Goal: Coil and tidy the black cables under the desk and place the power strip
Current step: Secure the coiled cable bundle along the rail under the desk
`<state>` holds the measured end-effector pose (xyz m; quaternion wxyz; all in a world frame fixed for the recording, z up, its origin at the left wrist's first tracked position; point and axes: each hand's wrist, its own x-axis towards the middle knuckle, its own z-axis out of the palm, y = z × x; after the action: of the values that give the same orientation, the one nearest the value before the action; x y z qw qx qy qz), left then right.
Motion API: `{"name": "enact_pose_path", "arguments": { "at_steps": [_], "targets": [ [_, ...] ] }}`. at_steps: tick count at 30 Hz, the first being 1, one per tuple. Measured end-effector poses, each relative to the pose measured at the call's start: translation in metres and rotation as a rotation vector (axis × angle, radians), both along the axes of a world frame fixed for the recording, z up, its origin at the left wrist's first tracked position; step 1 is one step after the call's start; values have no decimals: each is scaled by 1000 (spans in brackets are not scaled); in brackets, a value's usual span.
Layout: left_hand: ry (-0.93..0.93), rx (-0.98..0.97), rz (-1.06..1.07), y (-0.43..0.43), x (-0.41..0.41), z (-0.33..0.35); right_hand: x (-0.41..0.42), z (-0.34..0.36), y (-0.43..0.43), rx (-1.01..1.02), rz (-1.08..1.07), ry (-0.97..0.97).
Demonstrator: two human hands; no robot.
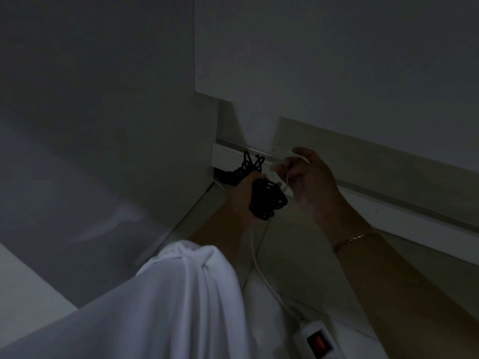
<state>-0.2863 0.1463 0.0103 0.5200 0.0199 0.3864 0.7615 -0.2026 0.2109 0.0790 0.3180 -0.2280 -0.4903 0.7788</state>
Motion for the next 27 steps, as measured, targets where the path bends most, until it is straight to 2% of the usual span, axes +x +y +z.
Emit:
{"name": "enact_pose_path", "arguments": {
  "at_steps": [4, 10, 15, 20, 24, 27],
  "targets": [
    [-20, 18, -29, -4, 4, 9, -5, 5, -9, 1, 30, -76],
    [1, 75, 44, -3, 3, 4, 2, 8, -7, 153, 54, -340],
    [4, 18, 112, -2, 2, 10, 12, 1, -2, 324, 96, -498],
    [26, 5, 117, -5, 1, 13, 22, -12, 4, 298, 98, -582],
    [135, -71, 177, -5, -2, 12, 32, -18, 2, 473, 318, -823],
    [154, -87, 209, -4, 0, 9, 36, -22, -5, 498, 501, -792]
  ]
}}
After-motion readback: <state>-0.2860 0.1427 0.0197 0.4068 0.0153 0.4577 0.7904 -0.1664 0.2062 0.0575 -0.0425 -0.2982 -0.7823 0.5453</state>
